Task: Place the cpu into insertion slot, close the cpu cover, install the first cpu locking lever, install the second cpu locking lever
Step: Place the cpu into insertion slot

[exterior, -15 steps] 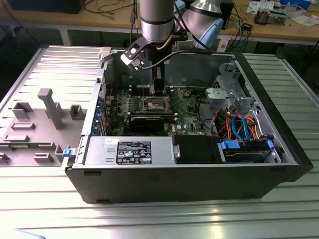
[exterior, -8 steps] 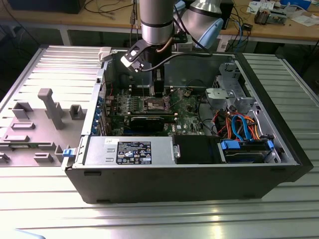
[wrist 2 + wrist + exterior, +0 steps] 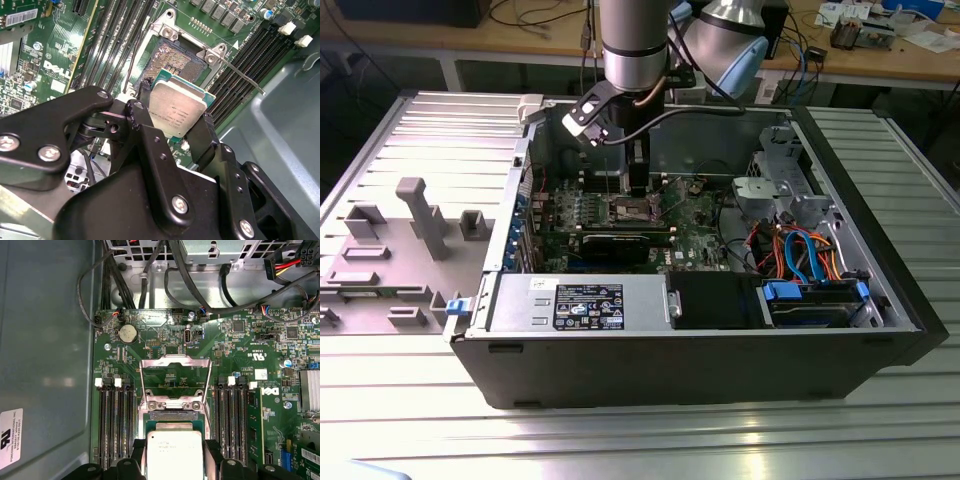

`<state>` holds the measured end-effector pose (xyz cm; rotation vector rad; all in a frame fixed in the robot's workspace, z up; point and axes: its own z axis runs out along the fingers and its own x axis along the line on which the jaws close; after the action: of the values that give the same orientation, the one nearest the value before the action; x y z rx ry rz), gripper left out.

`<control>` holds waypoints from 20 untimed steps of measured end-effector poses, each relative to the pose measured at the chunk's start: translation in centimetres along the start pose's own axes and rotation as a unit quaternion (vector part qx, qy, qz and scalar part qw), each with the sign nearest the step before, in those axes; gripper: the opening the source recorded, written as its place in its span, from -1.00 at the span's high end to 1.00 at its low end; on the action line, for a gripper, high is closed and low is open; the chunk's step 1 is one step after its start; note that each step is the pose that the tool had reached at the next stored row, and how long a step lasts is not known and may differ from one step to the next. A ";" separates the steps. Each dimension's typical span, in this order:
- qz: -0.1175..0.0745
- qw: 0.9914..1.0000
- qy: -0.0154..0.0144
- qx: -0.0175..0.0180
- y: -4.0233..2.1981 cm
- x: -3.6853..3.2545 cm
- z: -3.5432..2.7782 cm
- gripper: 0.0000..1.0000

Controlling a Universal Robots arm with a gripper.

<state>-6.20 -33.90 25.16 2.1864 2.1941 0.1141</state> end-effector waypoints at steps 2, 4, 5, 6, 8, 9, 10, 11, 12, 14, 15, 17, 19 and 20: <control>0.000 1.000 0.000 0.000 0.00 0.00 0.00 -0.08; 0.000 1.000 0.000 0.000 0.00 0.00 0.00 -0.08; 0.000 1.000 0.000 0.000 0.00 0.00 0.00 -0.08; 0.000 1.000 0.000 0.000 0.00 0.00 0.00 -0.08; 0.000 1.000 0.000 0.000 0.00 0.00 0.00 -0.08; 0.000 1.000 0.000 0.000 0.00 0.00 0.02 -0.08; 0.000 1.000 0.000 0.000 0.00 0.00 0.07 -0.08; 0.000 1.000 0.000 0.000 -0.01 0.00 0.14 -0.08; 0.000 1.000 0.000 0.000 -0.02 -0.01 0.25 -0.08; 0.000 1.000 0.000 0.000 -0.04 -0.01 0.52 -0.08; 0.000 1.000 0.000 0.000 -0.05 -0.01 0.65 -0.08; 0.000 1.000 0.000 0.000 -0.07 -0.02 0.90 -0.08; 0.000 1.000 0.000 0.000 -0.09 -0.02 1.04 -0.08; 0.000 1.000 0.000 0.000 -0.09 -0.02 1.06 -0.08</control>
<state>-6.20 -33.90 24.10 2.1862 2.1941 0.1141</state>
